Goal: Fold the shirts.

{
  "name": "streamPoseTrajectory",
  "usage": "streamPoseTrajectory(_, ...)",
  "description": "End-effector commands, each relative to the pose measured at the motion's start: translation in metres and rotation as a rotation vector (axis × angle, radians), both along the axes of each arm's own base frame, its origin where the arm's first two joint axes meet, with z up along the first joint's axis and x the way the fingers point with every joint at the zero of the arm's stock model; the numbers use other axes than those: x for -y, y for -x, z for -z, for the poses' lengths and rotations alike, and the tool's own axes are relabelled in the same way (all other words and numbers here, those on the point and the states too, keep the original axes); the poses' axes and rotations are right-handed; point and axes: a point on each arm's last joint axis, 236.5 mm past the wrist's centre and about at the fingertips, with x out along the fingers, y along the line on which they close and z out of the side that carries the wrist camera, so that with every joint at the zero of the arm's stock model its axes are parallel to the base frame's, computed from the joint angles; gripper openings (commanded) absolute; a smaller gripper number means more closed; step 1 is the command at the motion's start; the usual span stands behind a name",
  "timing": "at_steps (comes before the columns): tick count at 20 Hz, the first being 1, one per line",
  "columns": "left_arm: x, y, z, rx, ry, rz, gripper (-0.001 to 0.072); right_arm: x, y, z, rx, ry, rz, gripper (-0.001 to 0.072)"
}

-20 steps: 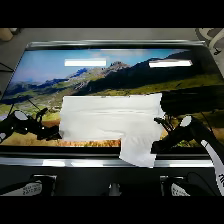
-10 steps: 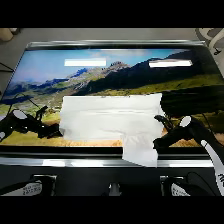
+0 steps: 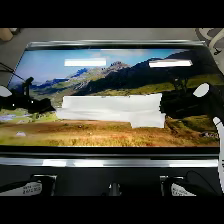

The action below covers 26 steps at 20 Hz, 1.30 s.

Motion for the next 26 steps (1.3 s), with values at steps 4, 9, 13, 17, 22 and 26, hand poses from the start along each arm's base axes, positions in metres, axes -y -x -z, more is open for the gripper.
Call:
streamPoseTrajectory(4, -0.005, -0.083, 0.014, 0.032, 0.011, -0.048, 0.0024, 0.007, -0.105, 0.012, 0.237, -0.1, 0.219, 0.0018)
streamPoseTrajectory(9, -0.002, -0.1, 0.051, -0.049, 0.05, -0.096, 0.0024, -0.001, -0.114, 0.053, 0.167, -0.18, 0.289, 0.002)
streamPoseTrajectory(13, 0.001, -0.088, 0.085, -0.172, 0.08, -0.136, 0.0273, -0.01, -0.1, 0.071, 0.088, -0.199, 0.252, 0.0361)
streamPoseTrajectory(17, -0.014, -0.072, 0.075, -0.234, 0.074, -0.119, 0.0666, 0.009, -0.087, 0.038, 0.09, -0.208, 0.179, 0.0707)
streamPoseTrajectory(22, -0.029, -0.064, 0.031, -0.188, 0.068, -0.086, 0.0659, 0.06, -0.056, 0.05, -0.039, -0.23, 0.228, 0.0718)
streamPoseTrajectory(26, -0.021, -0.065, -0.019, -0.067, 0.04, -0.052, 0.0655, 0.049, -0.053, 0.08, -0.122, -0.303, 0.246, 0.072)
